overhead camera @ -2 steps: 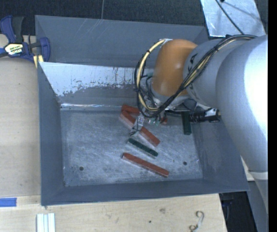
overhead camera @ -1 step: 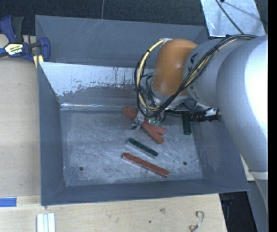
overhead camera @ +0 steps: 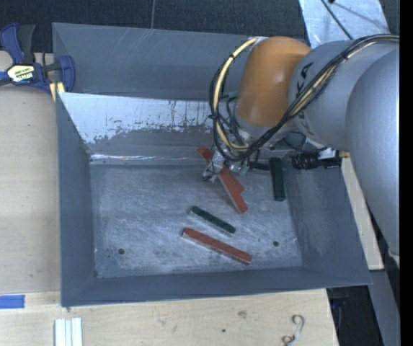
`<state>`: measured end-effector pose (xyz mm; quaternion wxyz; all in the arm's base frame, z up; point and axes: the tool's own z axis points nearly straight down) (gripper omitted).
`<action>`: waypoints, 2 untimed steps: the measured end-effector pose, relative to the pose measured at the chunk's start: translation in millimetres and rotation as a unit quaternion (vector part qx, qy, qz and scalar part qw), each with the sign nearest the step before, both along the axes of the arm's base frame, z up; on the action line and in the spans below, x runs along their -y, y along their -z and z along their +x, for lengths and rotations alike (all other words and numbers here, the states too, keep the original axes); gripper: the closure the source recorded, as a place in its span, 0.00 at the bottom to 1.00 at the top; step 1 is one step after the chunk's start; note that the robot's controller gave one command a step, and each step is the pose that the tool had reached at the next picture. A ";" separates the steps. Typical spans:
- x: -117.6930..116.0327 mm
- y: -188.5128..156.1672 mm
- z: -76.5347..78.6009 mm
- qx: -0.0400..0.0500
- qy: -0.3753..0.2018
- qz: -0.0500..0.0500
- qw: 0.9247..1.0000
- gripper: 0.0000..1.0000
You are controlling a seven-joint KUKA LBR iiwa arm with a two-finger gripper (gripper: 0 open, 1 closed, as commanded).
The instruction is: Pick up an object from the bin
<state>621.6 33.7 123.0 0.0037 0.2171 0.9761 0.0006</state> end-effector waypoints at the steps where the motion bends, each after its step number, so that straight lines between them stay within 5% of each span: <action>1: 0.5 -10.5 1.0 -0.001 -0.001 0.000 1.000 1.00; 2: 0.7 -23.9 2.2 0.000 -0.003 0.000 1.000 1.00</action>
Offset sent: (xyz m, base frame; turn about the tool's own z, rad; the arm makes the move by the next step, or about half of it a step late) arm -0.0002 0.0000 0.0094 0.0000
